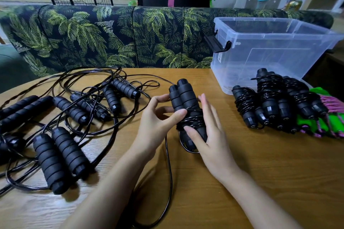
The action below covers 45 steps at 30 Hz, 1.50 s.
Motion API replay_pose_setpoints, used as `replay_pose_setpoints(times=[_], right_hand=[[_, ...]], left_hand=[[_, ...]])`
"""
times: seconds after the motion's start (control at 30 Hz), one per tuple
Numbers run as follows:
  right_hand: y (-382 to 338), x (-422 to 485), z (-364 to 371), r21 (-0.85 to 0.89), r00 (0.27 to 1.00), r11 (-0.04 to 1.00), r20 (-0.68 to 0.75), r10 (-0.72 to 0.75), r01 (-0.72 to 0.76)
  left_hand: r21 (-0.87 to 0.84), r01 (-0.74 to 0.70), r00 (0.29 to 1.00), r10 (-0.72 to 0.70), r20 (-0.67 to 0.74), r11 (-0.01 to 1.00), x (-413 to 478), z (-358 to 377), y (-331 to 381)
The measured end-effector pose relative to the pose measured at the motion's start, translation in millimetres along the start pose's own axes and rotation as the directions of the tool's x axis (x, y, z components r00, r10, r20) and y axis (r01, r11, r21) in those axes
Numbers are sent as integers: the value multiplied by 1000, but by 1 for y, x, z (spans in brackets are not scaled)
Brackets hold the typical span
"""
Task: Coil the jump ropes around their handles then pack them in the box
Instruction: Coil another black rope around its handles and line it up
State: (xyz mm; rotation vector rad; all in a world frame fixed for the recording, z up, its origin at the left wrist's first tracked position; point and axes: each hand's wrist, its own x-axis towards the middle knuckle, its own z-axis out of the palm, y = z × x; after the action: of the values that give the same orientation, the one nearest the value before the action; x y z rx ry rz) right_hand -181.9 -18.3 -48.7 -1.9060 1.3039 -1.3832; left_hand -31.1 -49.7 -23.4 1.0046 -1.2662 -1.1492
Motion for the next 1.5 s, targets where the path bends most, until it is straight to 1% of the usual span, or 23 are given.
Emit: replay_pose_setpoints(times=[0.07, 0.13, 0.2, 0.3, 0.47, 0.63, 0.73, 0.8, 0.97, 1.13, 1.2, 1.33, 1.43, 1.5], right_hand=[[2, 1, -2, 51, 999, 999, -41, -1, 3], [3, 2, -3, 58, 998, 998, -68, -11, 15], [4, 2, -4, -2, 999, 1000, -48, -27, 27], [5, 1, -3, -79, 1000, 997, -8, -23, 22], [5, 2, -6, -22, 1000, 999, -6, 26, -26], [5, -1, -4, -69, 999, 998, 45, -6, 9], [5, 1, -6, -25, 1000, 1000, 24, 15, -15], [7, 2, -8, -23, 1000, 1000, 6, -7, 7], [10, 2, -8, -83, 999, 996, 27, -18, 21], [9, 1, -8, -120, 1000, 993, -7, -5, 4], [8, 1, -8, -106, 1000, 994, -3, -6, 6], [6, 2, -9, -17, 1000, 1000, 1, 3, -3], [7, 2, -9, 18, 1000, 1000, 15, 22, -22], [8, 2, -10, 8, 999, 999, 17, 35, -35]], left_hand=[[-37, 9, 996, -5, 93, 999, 2, -5, 2], [-69, 8, 990, 2, 142, 998, 4, -6, 3], [-49, -12, 994, 17, 110, 999, 2, -3, 1], [42, -44, 997, 41, 71, 998, 0, 0, -3], [67, -51, 980, 37, 195, 996, 5, -8, -4], [41, -78, 991, 73, 112, 996, 2, -4, -3], [51, -62, 985, 53, 166, 997, 4, -7, -3], [40, -52, 980, 44, 194, 998, 5, -7, -5], [43, -45, 984, 37, 173, 998, 3, -3, -9], [-17, 29, 960, -23, 280, 999, 6, -9, -10], [-37, 37, 965, -26, 263, 999, 6, -10, -8], [-67, 40, 980, -27, 196, 997, 5, -10, -3], [-72, 49, 980, -34, 196, 996, 6, -11, 0], [-68, 41, 982, -28, 185, 997, 6, -11, 1]])
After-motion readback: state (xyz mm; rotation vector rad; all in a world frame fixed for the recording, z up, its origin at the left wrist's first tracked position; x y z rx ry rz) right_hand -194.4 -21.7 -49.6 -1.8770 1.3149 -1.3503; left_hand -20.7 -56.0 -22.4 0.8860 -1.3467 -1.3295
